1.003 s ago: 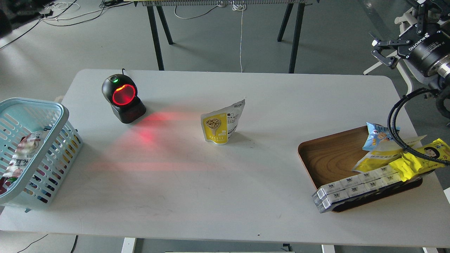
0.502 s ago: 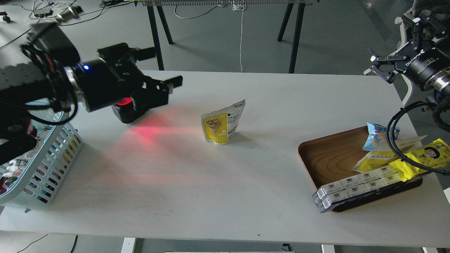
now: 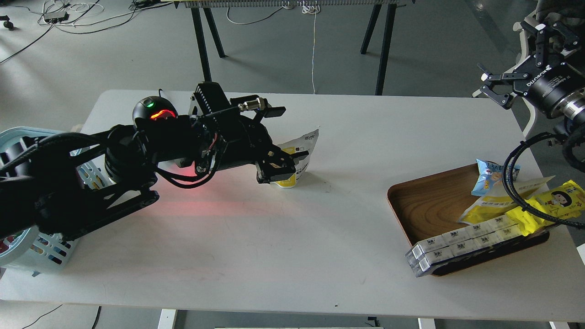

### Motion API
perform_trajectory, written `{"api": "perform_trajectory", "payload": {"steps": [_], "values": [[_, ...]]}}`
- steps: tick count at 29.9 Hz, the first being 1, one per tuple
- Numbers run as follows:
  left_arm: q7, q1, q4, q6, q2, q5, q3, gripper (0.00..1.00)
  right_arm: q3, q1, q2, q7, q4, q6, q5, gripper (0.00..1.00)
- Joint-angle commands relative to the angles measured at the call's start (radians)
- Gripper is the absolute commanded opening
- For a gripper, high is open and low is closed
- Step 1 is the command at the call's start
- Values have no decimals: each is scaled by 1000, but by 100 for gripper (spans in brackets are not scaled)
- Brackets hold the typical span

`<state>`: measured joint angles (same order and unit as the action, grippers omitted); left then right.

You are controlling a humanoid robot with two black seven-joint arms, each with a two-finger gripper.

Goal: Scan snack and place in basket
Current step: 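Reach the left gripper to the standing yellow pouch and grasp it, then lift the pouch with the left gripper above the table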

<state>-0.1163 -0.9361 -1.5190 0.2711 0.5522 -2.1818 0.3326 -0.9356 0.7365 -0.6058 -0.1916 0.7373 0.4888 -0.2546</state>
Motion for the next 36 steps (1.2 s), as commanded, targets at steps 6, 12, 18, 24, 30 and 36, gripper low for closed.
{"api": "perform_trajectory", "payload": {"steps": [6, 12, 18, 24, 30, 36], "values": [[0, 29, 167, 25, -112, 0, 3, 81, 1, 1, 5, 0, 1, 0, 0, 98], [0, 48, 236, 22, -120, 0, 8, 59, 1, 1, 5, 0, 1, 0, 0, 98], [24, 48, 253, 11, -118, 0, 10, 31, 1, 1, 8, 1, 1, 0, 0, 99], [47, 75, 253, -7, -115, 0, 9, 1, -2, 1, 8, 1, -1, 0, 0, 98], [47, 97, 252, -41, -103, 0, 11, 1, -2, 0, 8, 1, -4, 0, 0, 98], [46, 100, 246, -85, -86, 0, 23, 1, -2, -2, 8, 1, -4, 0, 0, 98]]}}
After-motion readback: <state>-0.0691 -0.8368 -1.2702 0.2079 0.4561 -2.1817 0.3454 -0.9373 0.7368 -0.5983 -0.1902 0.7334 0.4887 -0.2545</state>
